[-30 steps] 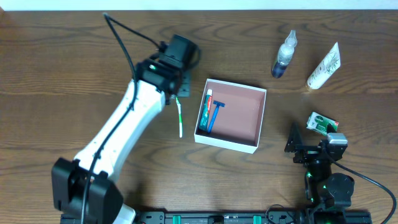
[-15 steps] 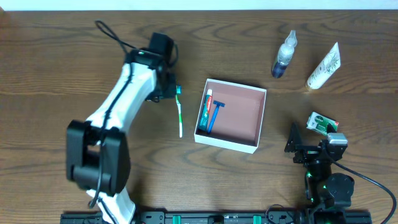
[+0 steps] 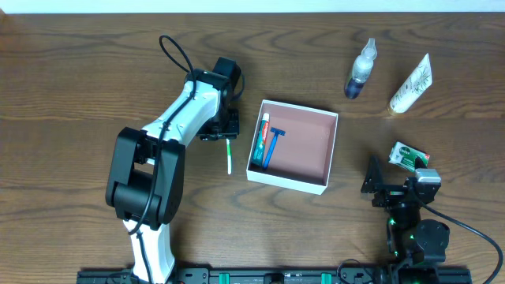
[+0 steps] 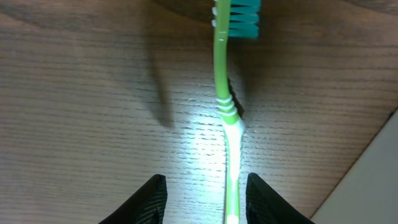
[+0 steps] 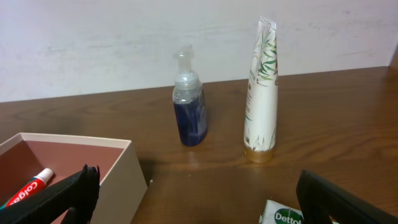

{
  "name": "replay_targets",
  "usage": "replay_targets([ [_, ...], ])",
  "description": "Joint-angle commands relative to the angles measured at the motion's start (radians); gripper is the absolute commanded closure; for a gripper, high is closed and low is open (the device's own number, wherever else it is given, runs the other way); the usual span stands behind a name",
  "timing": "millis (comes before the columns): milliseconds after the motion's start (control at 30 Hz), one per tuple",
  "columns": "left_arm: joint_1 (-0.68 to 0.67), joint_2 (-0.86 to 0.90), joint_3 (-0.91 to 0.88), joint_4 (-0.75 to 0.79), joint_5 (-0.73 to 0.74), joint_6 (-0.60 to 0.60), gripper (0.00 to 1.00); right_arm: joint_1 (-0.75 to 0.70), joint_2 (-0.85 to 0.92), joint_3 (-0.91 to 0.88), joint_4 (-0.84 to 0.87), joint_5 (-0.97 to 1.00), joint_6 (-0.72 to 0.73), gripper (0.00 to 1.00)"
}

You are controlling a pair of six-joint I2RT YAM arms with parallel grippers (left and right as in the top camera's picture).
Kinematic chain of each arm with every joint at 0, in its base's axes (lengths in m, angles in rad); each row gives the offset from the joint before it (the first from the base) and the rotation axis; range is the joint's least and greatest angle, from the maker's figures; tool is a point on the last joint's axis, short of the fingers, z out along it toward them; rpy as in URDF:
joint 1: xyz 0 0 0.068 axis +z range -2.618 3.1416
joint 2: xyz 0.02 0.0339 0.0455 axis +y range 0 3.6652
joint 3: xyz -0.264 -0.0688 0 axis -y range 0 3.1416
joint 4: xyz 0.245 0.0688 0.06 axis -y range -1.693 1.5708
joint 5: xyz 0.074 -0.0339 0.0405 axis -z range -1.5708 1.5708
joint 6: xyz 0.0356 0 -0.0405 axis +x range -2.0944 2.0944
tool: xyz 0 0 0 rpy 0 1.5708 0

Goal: Pack container
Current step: 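Move left gripper to the green toothbrush and grasp it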

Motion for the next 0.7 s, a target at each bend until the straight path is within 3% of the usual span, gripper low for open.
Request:
replay_targets([
  [0,0.000,0.002,-0.025,0.001,0.024,-0.002,0.58,-0.005,-0.006,-0.002,-0.004,-0.003,-0.010,0.01],
  [267,-0.001,0.002,-0.136,0.098,0.082,-0.002,0.58,-0.005,-0.006,-0.002,-0.004,-0.003,-0.010,0.01],
  [533,-0.001,0.002,-0.138,0.105,0.082,-0.002,0.58,-0.005,-0.006,-0.002,-0.004,-0.003,-0.010,0.01],
  [667,0.000,0.002,-0.138,0.106,0.081,-0.002,0.81,-0.005,-0.006,-0.002,-0.004,-0.003,-0.010,0.01],
])
